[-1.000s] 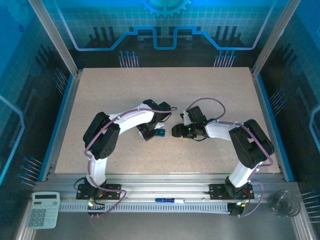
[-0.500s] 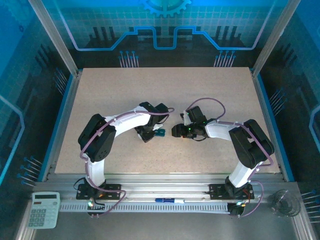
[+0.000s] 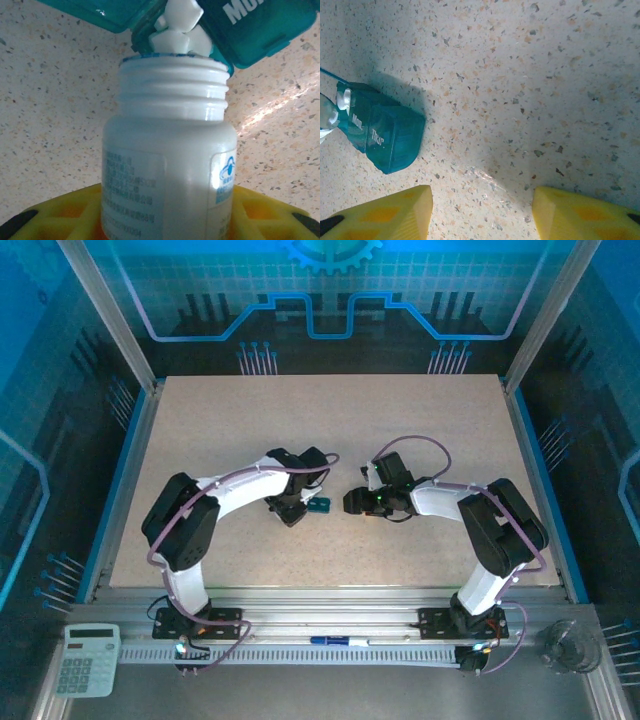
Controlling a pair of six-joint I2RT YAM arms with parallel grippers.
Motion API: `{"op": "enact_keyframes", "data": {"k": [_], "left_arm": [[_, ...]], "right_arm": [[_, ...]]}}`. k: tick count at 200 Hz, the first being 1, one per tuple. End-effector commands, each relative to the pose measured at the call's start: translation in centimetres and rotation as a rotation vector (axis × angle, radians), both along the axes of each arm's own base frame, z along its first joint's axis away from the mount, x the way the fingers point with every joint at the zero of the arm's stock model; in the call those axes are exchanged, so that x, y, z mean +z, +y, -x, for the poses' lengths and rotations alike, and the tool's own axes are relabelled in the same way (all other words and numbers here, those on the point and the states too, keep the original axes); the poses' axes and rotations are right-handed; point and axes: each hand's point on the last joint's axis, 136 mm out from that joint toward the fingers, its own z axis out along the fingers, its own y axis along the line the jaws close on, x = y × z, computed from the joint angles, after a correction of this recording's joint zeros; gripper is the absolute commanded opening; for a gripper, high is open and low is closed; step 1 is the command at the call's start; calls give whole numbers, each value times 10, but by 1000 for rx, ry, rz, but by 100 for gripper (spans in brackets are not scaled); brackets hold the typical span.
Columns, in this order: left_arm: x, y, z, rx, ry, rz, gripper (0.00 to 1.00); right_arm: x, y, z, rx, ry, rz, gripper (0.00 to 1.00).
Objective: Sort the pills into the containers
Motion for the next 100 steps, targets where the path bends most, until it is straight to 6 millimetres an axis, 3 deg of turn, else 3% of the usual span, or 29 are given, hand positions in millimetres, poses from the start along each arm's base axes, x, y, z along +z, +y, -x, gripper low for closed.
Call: {"op": "enact_keyframes", "data": {"k": [1, 100], "left_arm": [[5, -5, 0, 37, -27, 82, 0], [7, -9, -1, 76, -120, 231, 0]], "right_arm": [[-21, -3, 8, -2, 55, 17, 58], [-18, -2, 7, 0, 52, 15, 58]]}}
